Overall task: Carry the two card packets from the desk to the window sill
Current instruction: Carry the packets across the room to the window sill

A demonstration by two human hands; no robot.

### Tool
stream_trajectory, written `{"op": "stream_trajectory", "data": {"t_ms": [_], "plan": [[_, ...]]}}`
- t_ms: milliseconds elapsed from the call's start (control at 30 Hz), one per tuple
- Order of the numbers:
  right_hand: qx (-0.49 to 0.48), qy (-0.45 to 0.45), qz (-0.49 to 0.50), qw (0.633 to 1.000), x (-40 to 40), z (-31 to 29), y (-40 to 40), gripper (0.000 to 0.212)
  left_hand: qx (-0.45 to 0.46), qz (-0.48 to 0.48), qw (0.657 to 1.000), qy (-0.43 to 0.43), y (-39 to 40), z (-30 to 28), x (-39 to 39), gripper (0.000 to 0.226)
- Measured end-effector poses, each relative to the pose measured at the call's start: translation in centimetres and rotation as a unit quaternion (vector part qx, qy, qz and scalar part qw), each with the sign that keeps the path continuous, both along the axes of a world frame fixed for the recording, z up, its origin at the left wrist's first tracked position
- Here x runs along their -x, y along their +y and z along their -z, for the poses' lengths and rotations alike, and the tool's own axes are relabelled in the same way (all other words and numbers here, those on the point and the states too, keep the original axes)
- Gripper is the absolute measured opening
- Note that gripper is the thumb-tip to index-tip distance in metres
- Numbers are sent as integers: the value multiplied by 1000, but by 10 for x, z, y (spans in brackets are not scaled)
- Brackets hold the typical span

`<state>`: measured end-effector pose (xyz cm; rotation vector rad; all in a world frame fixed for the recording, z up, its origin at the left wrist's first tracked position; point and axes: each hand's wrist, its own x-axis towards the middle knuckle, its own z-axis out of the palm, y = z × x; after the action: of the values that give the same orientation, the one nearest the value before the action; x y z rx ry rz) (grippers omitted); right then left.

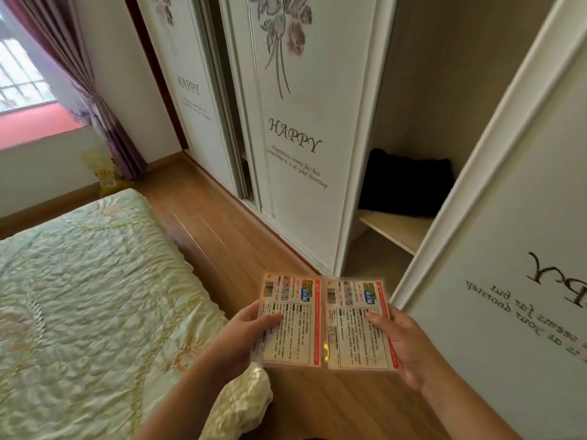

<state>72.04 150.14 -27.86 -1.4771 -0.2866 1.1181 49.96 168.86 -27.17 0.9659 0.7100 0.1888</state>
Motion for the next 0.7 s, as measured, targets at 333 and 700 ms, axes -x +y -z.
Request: {"op": "stream_trajectory", "data": {"t_ms": [333, 700], "plan": [[4, 15, -39, 999, -103, 17, 97, 18, -16, -31, 999, 27, 78, 3, -86, 49], [12, 40, -118, 992, -201, 17, 213, 21, -25, -118, 992, 43, 153, -7, -163, 45]]}}
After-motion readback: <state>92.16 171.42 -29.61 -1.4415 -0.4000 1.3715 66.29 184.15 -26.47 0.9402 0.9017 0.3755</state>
